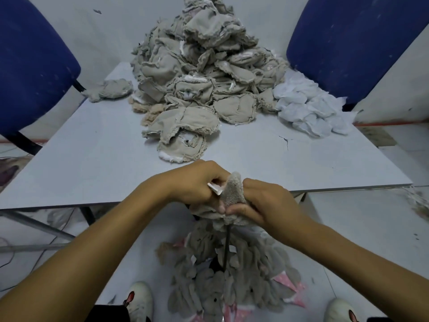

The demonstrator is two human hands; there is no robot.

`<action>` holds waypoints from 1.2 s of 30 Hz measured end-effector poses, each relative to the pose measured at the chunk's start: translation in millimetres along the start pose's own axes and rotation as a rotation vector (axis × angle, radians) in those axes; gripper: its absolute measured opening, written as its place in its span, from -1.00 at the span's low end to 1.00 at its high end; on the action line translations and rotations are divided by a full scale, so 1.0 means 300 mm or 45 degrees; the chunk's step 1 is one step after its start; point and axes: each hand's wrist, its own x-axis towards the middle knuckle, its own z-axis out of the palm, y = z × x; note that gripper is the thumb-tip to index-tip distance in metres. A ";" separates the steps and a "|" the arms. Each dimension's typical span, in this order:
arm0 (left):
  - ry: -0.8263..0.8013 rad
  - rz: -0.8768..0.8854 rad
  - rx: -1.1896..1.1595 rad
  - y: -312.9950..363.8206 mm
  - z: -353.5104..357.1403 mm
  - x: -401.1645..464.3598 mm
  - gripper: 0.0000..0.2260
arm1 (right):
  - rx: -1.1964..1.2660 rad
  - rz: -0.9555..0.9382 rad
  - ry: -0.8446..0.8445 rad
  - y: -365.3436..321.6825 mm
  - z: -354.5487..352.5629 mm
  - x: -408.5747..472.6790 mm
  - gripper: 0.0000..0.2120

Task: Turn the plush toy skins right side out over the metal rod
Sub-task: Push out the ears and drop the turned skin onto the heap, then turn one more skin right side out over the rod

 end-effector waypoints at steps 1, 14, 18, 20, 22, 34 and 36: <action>-0.027 0.010 -0.123 0.002 -0.011 -0.010 -0.79 | -0.003 -0.025 -0.026 0.002 -0.011 0.005 -0.54; 1.069 -0.028 -0.961 0.069 -0.220 0.088 -0.77 | 1.227 0.512 0.122 0.145 -0.226 0.141 -0.29; 1.005 -0.389 0.356 0.014 -0.122 0.161 -0.53 | 0.680 0.737 0.394 0.242 -0.192 0.157 -0.34; 0.978 0.036 0.542 0.036 -0.078 0.197 -0.55 | 0.358 0.704 0.268 0.270 -0.173 0.161 -0.38; 0.731 0.209 0.442 0.048 -0.051 0.233 -0.64 | 0.329 0.731 0.268 0.291 -0.152 0.168 -0.56; 0.620 -0.052 0.265 0.079 0.009 0.315 -0.80 | -0.319 0.985 0.606 0.438 -0.156 0.129 -0.47; 0.639 -0.057 0.197 0.074 0.009 0.313 -0.79 | -0.349 1.115 0.616 0.455 -0.168 0.123 -0.52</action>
